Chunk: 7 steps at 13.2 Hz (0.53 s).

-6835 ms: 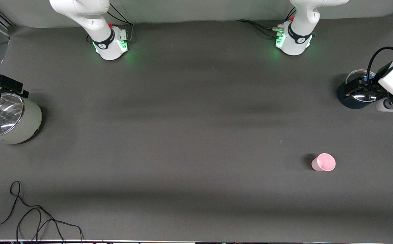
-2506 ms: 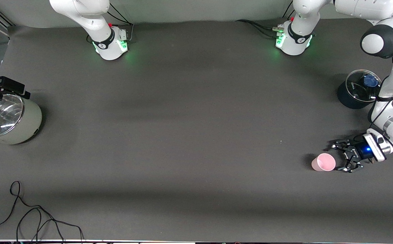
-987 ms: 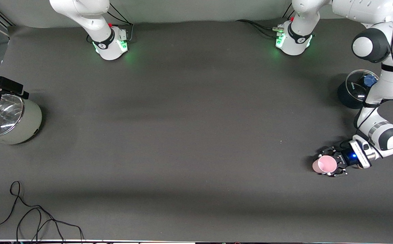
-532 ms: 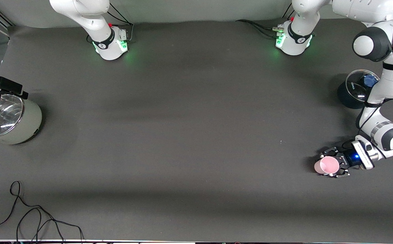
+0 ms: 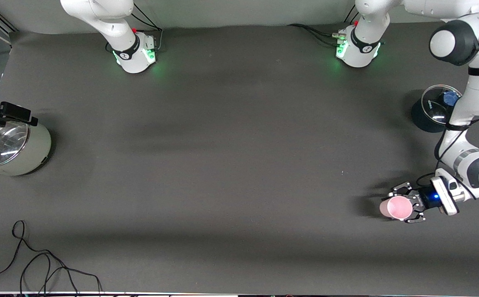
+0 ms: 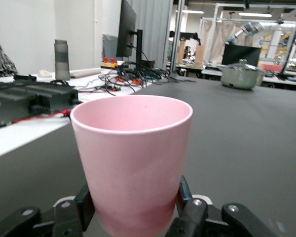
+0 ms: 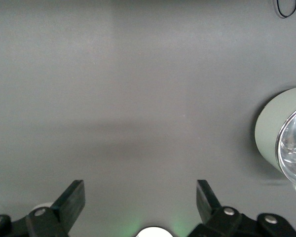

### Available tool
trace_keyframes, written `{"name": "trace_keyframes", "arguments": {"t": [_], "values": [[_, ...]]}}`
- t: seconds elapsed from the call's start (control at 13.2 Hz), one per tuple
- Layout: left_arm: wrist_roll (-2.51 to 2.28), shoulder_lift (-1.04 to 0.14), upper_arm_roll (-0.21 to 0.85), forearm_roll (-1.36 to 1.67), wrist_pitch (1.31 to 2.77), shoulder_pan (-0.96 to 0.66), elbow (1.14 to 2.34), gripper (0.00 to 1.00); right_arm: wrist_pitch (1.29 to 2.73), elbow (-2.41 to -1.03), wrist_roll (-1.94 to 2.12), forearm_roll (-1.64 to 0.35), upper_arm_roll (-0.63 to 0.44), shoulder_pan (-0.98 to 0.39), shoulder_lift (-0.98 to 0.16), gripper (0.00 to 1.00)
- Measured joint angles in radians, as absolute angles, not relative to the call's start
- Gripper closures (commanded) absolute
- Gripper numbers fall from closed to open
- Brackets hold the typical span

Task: Transfer pink cup from left to right arm
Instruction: 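Lift the pink cup with the left gripper toward the table middle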

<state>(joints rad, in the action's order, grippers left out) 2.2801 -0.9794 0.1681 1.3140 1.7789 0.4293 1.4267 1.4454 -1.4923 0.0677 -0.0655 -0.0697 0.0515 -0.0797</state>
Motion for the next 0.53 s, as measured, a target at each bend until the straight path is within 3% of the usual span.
{"name": "trace_keyframes", "arguments": {"t": [0.53], "values": [[2.313, -0.681, 0.458, 1.561, 2.136, 0.416, 1.811, 0.81, 1.429, -1.481, 0.024, -0.088, -0.065, 0.042, -0.079, 0.00]]}}
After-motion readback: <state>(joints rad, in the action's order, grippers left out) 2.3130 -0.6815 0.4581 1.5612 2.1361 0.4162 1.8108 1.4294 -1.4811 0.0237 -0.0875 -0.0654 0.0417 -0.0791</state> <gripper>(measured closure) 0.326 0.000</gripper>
